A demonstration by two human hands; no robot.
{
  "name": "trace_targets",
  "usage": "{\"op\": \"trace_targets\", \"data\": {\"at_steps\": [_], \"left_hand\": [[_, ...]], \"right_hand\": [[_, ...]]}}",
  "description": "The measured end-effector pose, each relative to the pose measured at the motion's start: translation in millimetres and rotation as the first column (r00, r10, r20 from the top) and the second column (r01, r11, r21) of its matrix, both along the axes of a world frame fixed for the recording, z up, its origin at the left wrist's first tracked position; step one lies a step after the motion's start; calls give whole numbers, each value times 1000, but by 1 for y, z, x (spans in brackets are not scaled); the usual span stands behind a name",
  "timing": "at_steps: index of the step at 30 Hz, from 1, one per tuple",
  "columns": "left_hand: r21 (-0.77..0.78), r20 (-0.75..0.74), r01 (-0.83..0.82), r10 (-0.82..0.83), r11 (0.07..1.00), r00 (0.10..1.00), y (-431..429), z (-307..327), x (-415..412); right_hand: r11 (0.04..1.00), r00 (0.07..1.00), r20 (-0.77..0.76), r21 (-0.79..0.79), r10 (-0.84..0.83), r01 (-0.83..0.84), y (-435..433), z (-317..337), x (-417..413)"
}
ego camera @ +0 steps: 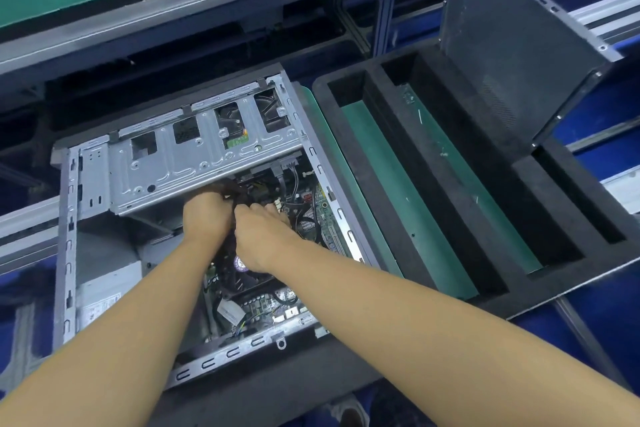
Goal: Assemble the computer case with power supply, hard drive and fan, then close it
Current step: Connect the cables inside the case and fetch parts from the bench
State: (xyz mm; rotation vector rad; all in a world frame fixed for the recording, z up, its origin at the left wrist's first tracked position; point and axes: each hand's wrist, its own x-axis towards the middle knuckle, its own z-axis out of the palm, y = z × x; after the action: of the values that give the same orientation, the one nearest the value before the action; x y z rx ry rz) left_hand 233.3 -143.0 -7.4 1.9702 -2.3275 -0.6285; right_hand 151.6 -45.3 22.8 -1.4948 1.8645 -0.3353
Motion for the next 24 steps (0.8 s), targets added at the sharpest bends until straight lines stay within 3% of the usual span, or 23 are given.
{"op": "trace_targets", "data": {"at_steps": [24], "left_hand": [[-2,-8,-55,55,998,998,-7,-6,-2]], "right_hand": [[1000,1000,21,10,1,-1,2,4,-5]]}}
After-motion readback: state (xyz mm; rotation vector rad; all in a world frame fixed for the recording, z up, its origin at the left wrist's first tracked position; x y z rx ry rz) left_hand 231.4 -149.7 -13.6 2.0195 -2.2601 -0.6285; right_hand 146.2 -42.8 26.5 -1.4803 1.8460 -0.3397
